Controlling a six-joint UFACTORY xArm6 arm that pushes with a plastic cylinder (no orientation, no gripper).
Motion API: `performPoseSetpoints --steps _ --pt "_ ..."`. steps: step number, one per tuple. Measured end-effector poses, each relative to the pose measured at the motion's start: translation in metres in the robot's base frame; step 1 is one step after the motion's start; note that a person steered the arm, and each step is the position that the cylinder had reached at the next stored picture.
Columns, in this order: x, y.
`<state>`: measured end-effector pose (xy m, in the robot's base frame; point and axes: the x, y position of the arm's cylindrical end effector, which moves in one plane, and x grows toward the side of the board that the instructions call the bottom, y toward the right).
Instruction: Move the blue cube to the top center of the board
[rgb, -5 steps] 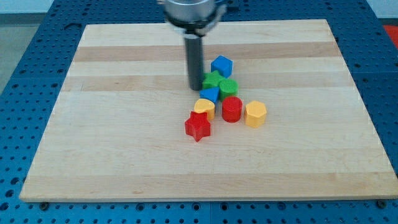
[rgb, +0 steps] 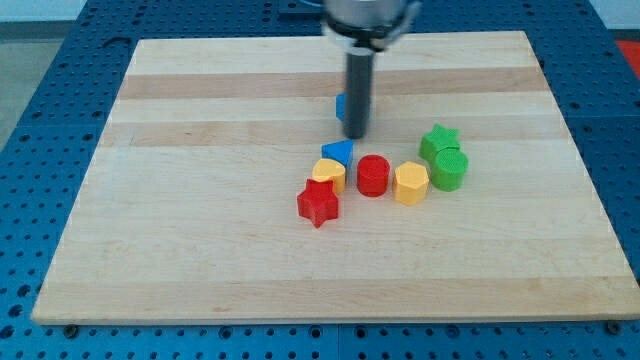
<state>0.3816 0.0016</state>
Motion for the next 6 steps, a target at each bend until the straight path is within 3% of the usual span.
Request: performPoseSetpoints --steps 1,2,3,5,6 --pt "-0.037 -0.043" --pt "-0.039 -0.052" --pt "-0.001 -0.05" --pt "0.009 0.016" --pt "-0.026 0.022"
